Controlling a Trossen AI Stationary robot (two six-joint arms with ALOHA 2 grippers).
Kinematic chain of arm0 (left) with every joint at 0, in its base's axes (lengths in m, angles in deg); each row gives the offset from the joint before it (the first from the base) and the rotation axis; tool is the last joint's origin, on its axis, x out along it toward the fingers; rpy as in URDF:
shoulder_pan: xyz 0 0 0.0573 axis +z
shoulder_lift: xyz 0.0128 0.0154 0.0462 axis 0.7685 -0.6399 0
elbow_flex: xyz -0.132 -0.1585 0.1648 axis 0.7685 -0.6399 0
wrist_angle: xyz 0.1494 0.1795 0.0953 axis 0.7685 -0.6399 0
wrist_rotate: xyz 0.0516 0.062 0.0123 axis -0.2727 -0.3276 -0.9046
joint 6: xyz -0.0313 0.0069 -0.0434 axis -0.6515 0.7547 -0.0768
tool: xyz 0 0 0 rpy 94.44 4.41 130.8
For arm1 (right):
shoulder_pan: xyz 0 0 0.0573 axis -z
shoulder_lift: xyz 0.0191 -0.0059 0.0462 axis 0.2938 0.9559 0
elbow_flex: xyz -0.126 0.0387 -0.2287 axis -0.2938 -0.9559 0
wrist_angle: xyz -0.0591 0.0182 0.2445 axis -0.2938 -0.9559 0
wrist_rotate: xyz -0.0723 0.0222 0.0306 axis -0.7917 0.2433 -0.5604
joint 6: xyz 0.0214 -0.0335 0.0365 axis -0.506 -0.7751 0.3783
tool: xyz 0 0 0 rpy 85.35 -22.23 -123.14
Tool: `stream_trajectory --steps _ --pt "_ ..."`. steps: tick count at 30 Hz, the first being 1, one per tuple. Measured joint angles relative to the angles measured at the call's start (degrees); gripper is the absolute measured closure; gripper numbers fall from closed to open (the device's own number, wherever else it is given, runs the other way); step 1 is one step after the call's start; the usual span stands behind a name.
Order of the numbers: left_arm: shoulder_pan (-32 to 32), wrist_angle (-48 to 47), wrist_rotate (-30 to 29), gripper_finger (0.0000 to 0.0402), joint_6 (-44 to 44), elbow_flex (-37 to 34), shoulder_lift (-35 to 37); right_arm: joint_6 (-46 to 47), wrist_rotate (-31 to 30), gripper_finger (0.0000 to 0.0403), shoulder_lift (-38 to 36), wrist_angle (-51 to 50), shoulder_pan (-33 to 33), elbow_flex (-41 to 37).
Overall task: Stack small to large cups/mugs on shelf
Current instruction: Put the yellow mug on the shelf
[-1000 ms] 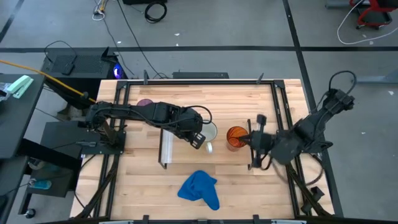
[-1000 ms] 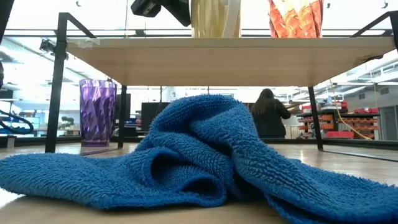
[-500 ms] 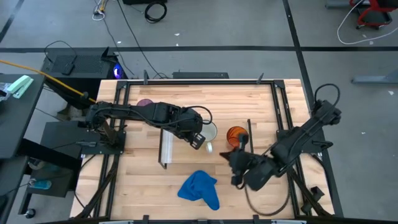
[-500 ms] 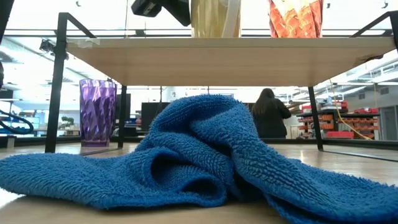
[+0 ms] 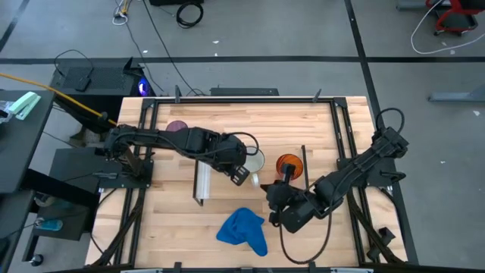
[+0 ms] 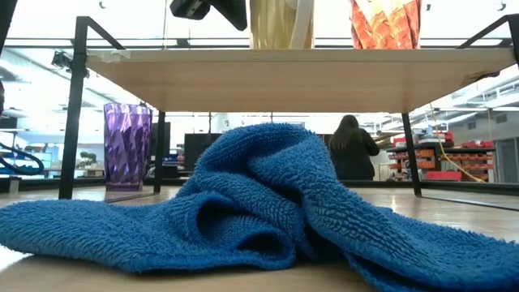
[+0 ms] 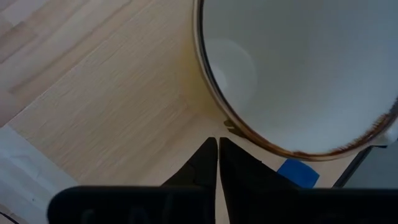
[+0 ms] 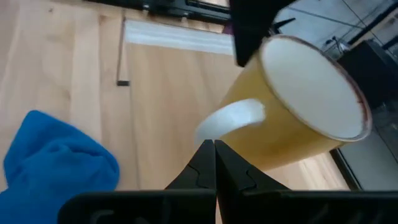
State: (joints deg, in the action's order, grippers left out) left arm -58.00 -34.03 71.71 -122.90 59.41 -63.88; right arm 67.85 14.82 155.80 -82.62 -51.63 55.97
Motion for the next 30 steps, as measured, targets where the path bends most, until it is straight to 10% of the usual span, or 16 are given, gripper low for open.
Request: stream_trajectory --steps 30 --pt "0.6 0.7 -0.5 0.0390 0.0 0.0 0.0 -1.9 3.1 0.0403 0.0 2.2 3.0 0.0"
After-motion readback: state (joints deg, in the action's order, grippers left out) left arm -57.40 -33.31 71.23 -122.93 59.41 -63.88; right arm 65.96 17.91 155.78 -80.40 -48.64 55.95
